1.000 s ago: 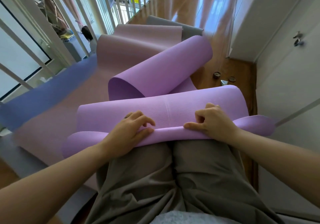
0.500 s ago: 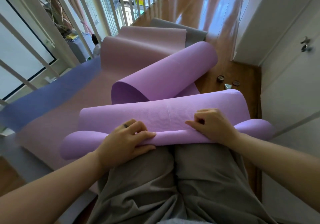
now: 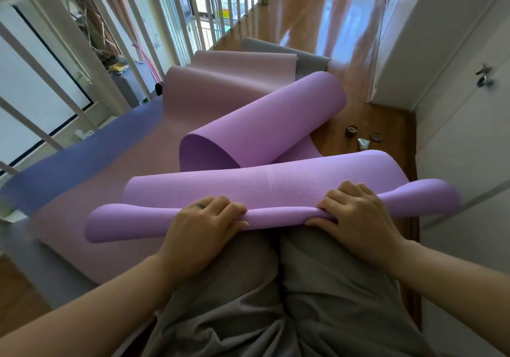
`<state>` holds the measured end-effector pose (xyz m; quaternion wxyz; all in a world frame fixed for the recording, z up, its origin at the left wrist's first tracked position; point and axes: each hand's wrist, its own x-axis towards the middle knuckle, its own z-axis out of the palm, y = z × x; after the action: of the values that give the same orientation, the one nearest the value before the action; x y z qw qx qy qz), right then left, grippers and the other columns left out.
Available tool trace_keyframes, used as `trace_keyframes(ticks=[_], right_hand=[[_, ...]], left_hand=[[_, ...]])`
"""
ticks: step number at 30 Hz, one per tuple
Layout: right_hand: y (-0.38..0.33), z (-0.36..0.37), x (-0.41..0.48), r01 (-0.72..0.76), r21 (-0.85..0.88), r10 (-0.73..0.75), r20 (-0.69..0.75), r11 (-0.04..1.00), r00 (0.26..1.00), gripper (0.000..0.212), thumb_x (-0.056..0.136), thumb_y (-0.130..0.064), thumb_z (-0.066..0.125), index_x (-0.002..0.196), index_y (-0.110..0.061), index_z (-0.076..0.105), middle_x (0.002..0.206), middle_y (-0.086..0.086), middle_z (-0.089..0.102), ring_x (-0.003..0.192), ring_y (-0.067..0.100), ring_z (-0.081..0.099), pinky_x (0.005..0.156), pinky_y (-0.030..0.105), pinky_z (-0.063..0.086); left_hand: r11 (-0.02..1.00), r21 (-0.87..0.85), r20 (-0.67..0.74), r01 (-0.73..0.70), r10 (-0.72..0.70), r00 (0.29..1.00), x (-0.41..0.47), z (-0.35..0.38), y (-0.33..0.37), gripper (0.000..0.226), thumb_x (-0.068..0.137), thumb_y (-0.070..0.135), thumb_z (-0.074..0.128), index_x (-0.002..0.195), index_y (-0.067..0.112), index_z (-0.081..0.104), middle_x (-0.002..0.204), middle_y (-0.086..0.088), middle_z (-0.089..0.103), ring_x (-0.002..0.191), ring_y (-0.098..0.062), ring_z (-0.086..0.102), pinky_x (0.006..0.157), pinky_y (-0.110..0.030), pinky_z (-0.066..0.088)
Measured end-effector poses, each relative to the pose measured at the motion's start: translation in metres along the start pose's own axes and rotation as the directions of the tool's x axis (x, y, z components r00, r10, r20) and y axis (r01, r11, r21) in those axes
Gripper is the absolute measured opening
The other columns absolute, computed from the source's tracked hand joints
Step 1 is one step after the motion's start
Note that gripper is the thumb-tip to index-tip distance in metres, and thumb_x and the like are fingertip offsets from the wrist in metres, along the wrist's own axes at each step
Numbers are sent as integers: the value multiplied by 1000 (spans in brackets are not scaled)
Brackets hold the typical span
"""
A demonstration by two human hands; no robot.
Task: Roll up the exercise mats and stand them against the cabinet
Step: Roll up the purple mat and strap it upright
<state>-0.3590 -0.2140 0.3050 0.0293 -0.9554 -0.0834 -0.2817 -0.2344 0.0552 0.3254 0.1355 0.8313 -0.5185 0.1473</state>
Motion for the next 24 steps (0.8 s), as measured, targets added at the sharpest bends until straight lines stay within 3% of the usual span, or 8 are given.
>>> trace_keyframes(ticks=[3, 6, 10, 16, 20, 24], right_hand=[[-3, 6, 1, -58, -16, 57, -20, 998, 998, 65, 98, -56, 31, 71, -12, 69, 71, 5, 68, 66, 25, 59, 59, 35, 52], [0, 5, 12, -57, -19, 57, 12, 998, 998, 61, 97, -55, 32, 66, -14, 63, 64, 3, 62, 59, 22, 57, 54, 29, 45], [14, -12, 39, -40, 61, 31, 140, 997, 990, 67, 97, -62, 20, 62, -18, 57, 60, -2, 59, 51, 17, 54, 50, 25, 36], [7, -43, 38, -98, 176, 24, 382, 979, 924, 63, 83, -74, 15, 69, -27, 55, 68, -10, 56, 62, 11, 50, 54, 24, 28], [-4, -25, 4, -175, 288, 37, 427, 941, 904, 77, 87, -77, 11, 69, -22, 61, 65, -17, 49, 55, 3, 45, 54, 20, 39], [-4, -17, 5, -302, 330, 134, 446, 894, 885, 57, 86, -76, 25, 82, -27, 53, 75, -21, 42, 62, 1, 46, 59, 13, 34]], left_hand=[[999, -10, 69, -37, 38, 997, -2, -1, -4, 48, 98, 51, 31, 103, 18, 66, 92, 0, 67, 79, -21, 62, 67, -34, 53], [1000, 17, 84, 1, -3, 996, 7, -4, -2, 46, 96, 49, 34, 96, 18, 69, 86, 0, 67, 74, -22, 63, 62, -33, 52], [999, 10, 80, -32, 31, 996, 30, -26, -9, 50, 94, 50, 32, 88, 17, 69, 82, -1, 68, 68, -21, 65, 55, -33, 54], [985, -54, 156, -165, 171, 973, 17, -46, -2, 44, 94, 48, 32, 88, 22, 66, 84, 4, 62, 65, -13, 62, 47, -28, 53], [986, -96, 208, -133, 151, 966, -5, -27, 3, 45, 98, 48, 27, 86, 23, 63, 82, 6, 58, 61, -12, 60, 49, -24, 48], [974, -228, 347, 9, 72, 935, 6, -21, -3, 46, 92, 53, 19, 96, 24, 54, 90, 8, 53, 71, -16, 56, 63, -34, 46]])
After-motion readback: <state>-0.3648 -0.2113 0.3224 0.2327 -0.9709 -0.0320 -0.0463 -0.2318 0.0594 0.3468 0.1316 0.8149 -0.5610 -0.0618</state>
